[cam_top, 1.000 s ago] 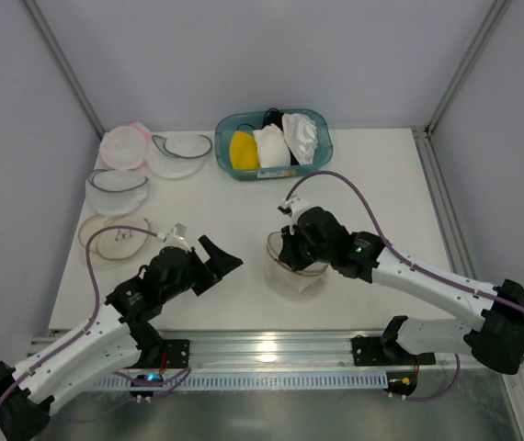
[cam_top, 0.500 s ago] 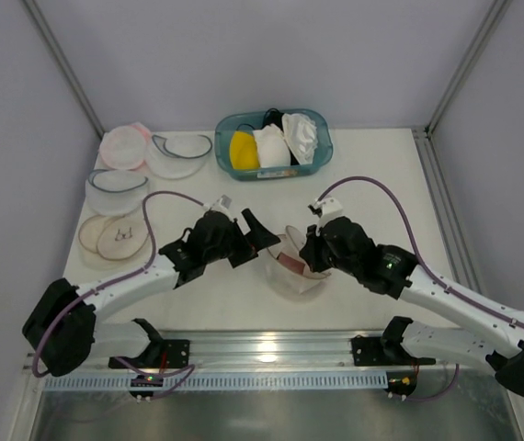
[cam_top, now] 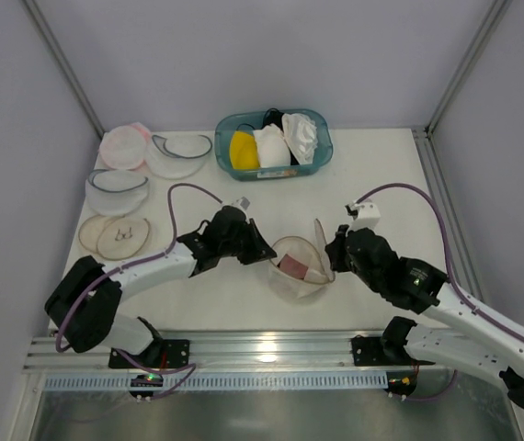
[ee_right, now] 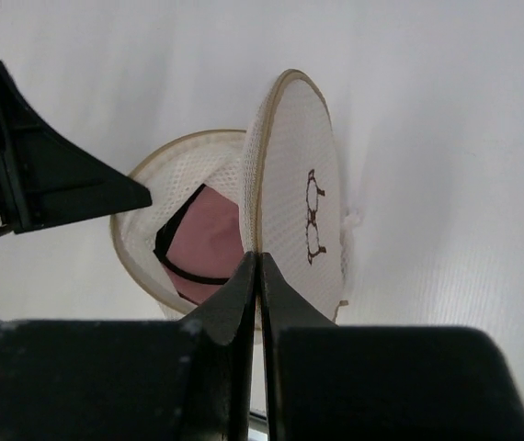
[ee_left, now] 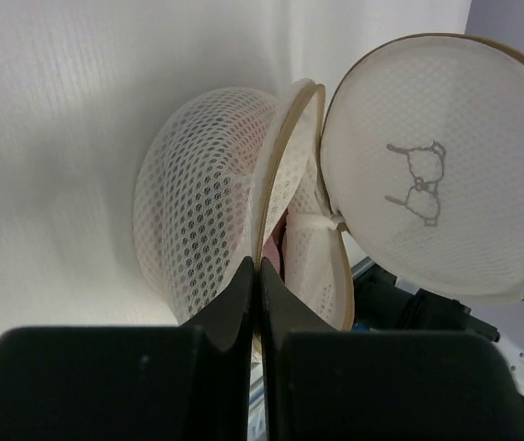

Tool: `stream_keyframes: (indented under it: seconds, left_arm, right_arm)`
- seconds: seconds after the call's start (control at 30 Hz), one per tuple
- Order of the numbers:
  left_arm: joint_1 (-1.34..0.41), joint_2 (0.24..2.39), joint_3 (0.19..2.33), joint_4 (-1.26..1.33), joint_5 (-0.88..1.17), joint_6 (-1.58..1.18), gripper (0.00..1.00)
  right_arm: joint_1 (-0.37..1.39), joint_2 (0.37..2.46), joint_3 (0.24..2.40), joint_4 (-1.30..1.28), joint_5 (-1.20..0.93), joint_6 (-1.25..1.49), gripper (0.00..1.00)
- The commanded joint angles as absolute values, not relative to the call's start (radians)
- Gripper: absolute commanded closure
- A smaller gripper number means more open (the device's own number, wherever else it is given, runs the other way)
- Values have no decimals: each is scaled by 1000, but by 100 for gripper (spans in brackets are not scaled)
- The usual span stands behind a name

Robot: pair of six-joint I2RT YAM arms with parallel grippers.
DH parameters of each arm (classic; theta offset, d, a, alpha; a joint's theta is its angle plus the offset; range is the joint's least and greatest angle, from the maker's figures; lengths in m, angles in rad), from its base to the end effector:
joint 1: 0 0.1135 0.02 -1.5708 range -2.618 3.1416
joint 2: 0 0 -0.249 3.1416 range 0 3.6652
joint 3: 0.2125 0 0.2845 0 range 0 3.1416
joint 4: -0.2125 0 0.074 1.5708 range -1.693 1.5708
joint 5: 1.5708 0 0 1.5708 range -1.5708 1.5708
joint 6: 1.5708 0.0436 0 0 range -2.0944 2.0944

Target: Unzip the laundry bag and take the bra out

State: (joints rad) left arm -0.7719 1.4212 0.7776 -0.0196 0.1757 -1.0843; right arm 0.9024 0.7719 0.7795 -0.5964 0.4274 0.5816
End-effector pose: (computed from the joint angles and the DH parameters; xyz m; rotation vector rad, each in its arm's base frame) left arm 0.2337 -0.2381 0.1688 -0.2833 2.4909 -1.1101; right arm 0.1466 0.1565 0.2862 -0.0956 2.1277 0.4260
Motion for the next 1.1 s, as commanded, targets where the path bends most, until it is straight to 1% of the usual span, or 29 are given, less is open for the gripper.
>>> stream_keyframes:
  seconds: [0.0, 0.07, 0.1, 0.13, 0.2, 0.23, 0.3, 0.33, 0.37, 0.4, 0.47, 0.5, 0.53, 0.57, 0.67, 0.7, 0.77, 0.8, 0.9, 1.07]
  left_arm:
    - [-782, 1431, 787, -32, 210, -1051, 100]
    - [-784, 1421, 779, -35, 207, -1051, 100]
    - [-785, 1399, 769, -37, 204, -1052, 100]
    - [-785, 1387, 762, -38, 192, -1054, 100]
    - [-785, 1344, 746, -60, 176, -1054, 100]
    - [-785, 1329, 738, -66, 172, -1054, 100]
    - [-785, 1302, 727, -78, 161, -1055, 100]
    - [-785, 1286, 718, -78, 163, -1057, 100]
    - [-784, 1281, 715, -78, 161, -1057, 100]
    - [-785, 1278, 712, -78, 163, -1057, 100]
    - [-784, 1278, 703, -74, 164, -1058, 100]
    - [-785, 1279, 700, -61, 169, -1060, 100]
    - [-787, 1287, 695, -55, 169, -1061, 100]
    - [-787, 1290, 681, -48, 172, -1068, 100]
    - [-792, 1311, 655, -23, 175, -1071, 100]
    - [-795, 1318, 649, -23, 176, -1071, 100]
    - [-801, 1328, 632, -8, 170, -1072, 100]
    - [-802, 1331, 614, -8, 166, -1078, 100]
    - [-810, 1351, 585, 47, 166, -1091, 100]
    - [-824, 1391, 564, 112, 172, -1112, 100]
  right_arm:
    - [908, 767, 779, -693, 601, 684, 96]
    - [897, 756, 779, -794, 693, 777, 96]
    - [894, 747, 775, -830, 788, 811, 96]
    - [893, 727, 772, -872, 836, 852, 96]
    - [893, 706, 773, -1004, 915, 1003, 96]
    - [893, 686, 778, -1043, 963, 1049, 71]
    - [893, 670, 776, -1051, 980, 1053, 16]
    - [893, 657, 775, -1022, 957, 1014, 1]
    - [893, 650, 770, -931, 928, 959, 1]
    - [893, 646, 756, -872, 892, 830, 0]
    - [893, 646, 744, -764, 738, 725, 1]
    - [891, 652, 727, -653, 673, 633, 1]
    - [893, 663, 718, -605, 610, 602, 1]
    - [891, 702, 712, -531, 501, 582, 1]
    - [893, 785, 703, -473, 381, 541, 1]
    - [893, 839, 701, -439, 358, 538, 1]
    - [893, 882, 693, -379, 315, 528, 1]
    - [893, 920, 687, -358, 273, 526, 5]
    - [893, 977, 675, -285, 195, 528, 11]
    - [894, 1103, 660, -215, 121, 529, 29]
